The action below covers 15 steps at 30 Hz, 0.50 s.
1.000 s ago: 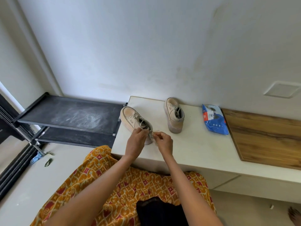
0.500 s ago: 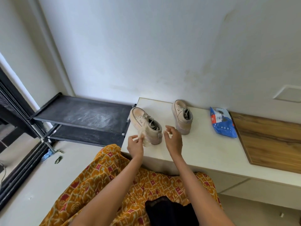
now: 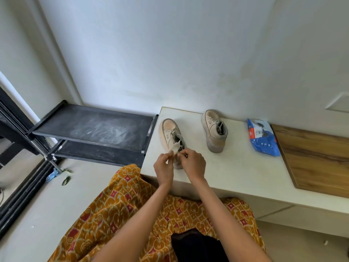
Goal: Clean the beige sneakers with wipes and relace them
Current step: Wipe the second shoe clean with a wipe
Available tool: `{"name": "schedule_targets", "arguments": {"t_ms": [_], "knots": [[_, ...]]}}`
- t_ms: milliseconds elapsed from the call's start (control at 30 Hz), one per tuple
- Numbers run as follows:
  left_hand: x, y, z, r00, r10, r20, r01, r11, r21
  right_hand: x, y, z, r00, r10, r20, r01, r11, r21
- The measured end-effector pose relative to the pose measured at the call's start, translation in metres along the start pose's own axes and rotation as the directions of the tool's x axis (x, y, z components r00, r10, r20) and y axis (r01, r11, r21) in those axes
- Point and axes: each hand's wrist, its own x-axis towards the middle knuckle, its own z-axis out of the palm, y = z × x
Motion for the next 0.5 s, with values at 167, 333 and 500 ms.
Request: {"name": "schedule_targets", "arguments": {"t_ms": [167, 333, 500], "knots": [[0.017, -0.005, -0.005, 0.992, -0.118, -0.05, 0.122, 0.988, 0.091, -0.007, -0.006, 0.005, 0.999, -0.024, -0.027, 0.023, 0.999, -0.028], [-0.002, 0.013, 0.003, 0.996, -0.063, -0.064, 0.061, 0.998, -0.027, -0.009, -0.002, 0.009, 0.997, -0.035, -0.069, 0.035, 0.999, -0.003], [-0.011, 0.0, 0.001, 1.0, -0.008, -0.004, 0.008, 0.999, 0.037, -0.014, -0.001, 0.01, 0.992, -0.066, -0.11, 0.063, 0.998, -0.031]]}}
